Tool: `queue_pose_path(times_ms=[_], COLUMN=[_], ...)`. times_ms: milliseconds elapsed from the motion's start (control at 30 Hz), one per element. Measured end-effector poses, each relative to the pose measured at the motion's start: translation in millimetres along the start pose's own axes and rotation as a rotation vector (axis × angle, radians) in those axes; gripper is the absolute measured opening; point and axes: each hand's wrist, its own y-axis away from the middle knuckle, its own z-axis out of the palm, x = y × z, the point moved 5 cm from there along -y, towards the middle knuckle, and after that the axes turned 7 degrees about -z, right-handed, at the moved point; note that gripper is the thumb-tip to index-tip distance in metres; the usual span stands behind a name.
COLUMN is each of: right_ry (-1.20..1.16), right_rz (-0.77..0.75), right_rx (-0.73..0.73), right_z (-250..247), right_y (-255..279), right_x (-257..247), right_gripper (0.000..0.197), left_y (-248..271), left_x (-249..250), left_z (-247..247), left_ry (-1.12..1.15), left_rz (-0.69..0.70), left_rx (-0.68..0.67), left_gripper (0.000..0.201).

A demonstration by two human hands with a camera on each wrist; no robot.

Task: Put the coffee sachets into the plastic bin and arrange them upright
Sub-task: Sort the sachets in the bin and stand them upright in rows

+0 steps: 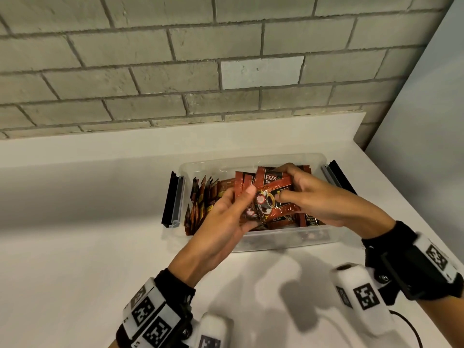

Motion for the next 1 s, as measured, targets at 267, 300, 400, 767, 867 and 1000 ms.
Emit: queue_pose_path(times_ms=[267, 300, 400, 767, 867, 1000], right_ry=[0.427, 0.422, 0.398, 0.461, 0.446, 0.511], right_rz=[-0.147, -0.162, -0.228, -0.432, -0.448, -0.422], right_rx=[0.109, 0.162, 0.225, 0.301, 0.44, 0.456], right_z=[-5, -7, -4, -6, -17, -30], right_y=[-11, -13, -16, -39, -52, -57], right_x=[-18, -20, -28, -73, -70, -61], right_gripper=[0.061, 0.064, 0.065, 0.039, 0.047, 0.033], left_y=[-5, -6, -10, -33, -42, -58], left_x=[18, 22, 32, 68, 65, 60], left_z=[8, 9, 13, 42, 53, 52], left_ry=[-0.142, -0.138, -0.166, -0.557, -0.577, -0.641], left_rz=[0.155, 0.175, 0.22, 0.278, 0.302, 0.199], left_rx=[0.033, 0.046, 0.081, -0.002, 0.008, 0.058], left_gripper=[0.03, 0.029, 0.03, 0.055, 0.062, 0.048])
